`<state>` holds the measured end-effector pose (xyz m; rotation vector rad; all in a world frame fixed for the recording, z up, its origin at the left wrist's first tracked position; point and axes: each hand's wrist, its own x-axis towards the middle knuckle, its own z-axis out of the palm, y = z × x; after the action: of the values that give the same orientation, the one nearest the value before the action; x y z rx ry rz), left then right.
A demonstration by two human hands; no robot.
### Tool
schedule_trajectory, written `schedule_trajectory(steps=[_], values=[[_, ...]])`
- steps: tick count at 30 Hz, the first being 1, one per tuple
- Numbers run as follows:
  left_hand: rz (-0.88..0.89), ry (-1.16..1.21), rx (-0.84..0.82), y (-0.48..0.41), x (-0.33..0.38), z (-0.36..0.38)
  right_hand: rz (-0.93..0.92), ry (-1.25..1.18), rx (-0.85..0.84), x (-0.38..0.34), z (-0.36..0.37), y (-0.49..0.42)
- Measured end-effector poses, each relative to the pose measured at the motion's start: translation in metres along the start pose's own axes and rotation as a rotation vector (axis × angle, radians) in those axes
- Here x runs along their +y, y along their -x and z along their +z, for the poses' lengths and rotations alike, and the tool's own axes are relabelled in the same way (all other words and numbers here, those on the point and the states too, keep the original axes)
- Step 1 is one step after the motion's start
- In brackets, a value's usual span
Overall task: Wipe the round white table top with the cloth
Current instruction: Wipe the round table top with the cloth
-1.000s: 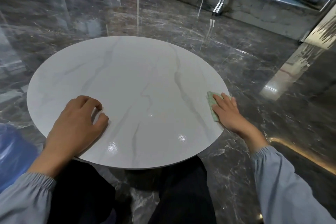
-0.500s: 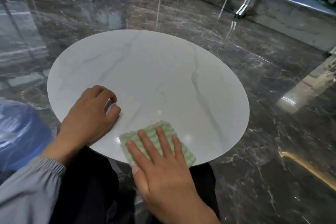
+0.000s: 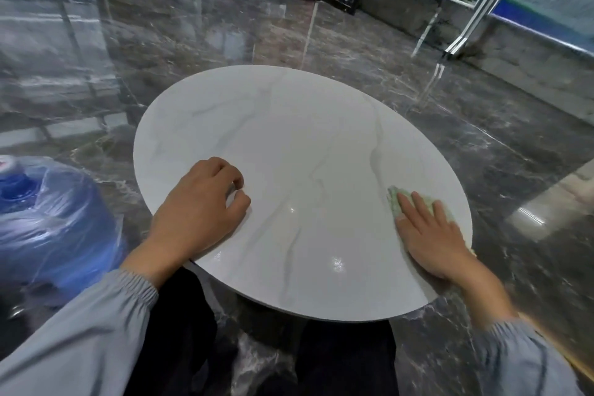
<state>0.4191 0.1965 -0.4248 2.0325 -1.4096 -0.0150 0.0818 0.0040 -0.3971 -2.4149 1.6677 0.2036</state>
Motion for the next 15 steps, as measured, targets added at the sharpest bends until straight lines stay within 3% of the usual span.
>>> schedule_trajectory(steps=[6, 8, 10, 15], values=[[-0.007, 0.016, 0.013, -0.001, -0.004, -0.001, -0.607, 0.097, 0.007, -0.149, 0.038, 0.088], [-0.012, 0.03, 0.011, -0.001, -0.001, -0.002, -0.709, 0.029, -0.043, -0.164, 0.043, 0.111], [-0.015, 0.028, 0.01, 0.0, 0.0, -0.003, -0.7, -0.037, -0.058, -0.153, 0.036, 0.108], [-0.003, 0.022, 0.031, 0.0, -0.001, 0.0, -0.392, 0.069, 0.06, -0.05, 0.019, 0.01]])
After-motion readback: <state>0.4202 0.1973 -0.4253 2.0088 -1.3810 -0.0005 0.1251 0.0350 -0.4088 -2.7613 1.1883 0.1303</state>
